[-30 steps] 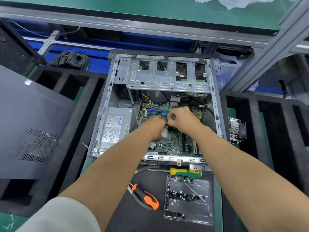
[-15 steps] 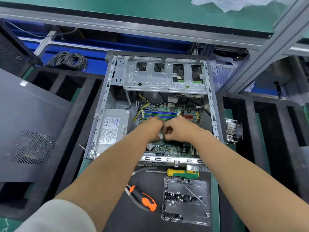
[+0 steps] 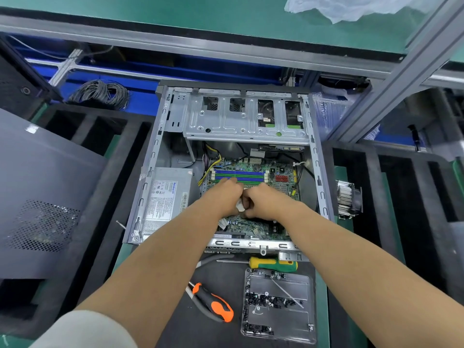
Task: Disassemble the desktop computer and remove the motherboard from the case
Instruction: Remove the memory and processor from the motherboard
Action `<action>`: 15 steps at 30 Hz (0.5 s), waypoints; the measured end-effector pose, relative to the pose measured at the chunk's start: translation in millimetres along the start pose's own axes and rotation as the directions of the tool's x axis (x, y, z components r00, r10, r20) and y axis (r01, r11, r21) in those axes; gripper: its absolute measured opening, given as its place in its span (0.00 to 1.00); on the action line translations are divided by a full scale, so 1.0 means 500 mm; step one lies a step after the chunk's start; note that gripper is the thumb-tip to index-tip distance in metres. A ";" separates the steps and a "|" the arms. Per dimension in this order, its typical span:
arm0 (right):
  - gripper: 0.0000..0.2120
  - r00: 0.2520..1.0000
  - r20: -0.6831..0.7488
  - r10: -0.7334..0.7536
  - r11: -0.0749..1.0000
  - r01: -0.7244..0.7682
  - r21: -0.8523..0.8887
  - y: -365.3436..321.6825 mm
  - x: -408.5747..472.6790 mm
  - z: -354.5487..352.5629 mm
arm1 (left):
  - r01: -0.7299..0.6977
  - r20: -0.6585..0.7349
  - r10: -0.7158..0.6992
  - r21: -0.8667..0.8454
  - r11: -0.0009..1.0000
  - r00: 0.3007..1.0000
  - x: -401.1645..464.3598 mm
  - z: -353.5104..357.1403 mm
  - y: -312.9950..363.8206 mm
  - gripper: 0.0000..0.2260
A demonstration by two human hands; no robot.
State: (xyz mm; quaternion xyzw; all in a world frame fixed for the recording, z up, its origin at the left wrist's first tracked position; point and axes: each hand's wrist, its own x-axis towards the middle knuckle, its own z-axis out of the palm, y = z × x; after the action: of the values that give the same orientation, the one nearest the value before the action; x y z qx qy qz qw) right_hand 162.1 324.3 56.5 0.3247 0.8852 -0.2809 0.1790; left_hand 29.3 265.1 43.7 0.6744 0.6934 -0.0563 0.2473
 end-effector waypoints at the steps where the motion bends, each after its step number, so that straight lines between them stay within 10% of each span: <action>1: 0.09 1.000 -0.005 0.004 1.000 -0.004 -0.004 0.000 0.001 0.001 | 0.000 -0.002 0.000 -0.001 1.000 1.000 -0.001 -0.001 0.000 0.21; 15: 0.06 0.997 -0.001 0.074 0.958 -0.071 0.278 0.009 -0.013 -0.011 | 0.024 0.040 -0.023 -0.023 0.999 0.999 -0.004 -0.025 0.010 0.12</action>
State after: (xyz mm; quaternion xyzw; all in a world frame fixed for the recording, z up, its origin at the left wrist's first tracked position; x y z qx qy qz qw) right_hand 169.2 327.2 62.3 0.3805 0.8256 -0.3936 0.1370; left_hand 30.7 268.7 56.6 0.6621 0.6969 -0.0645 0.2681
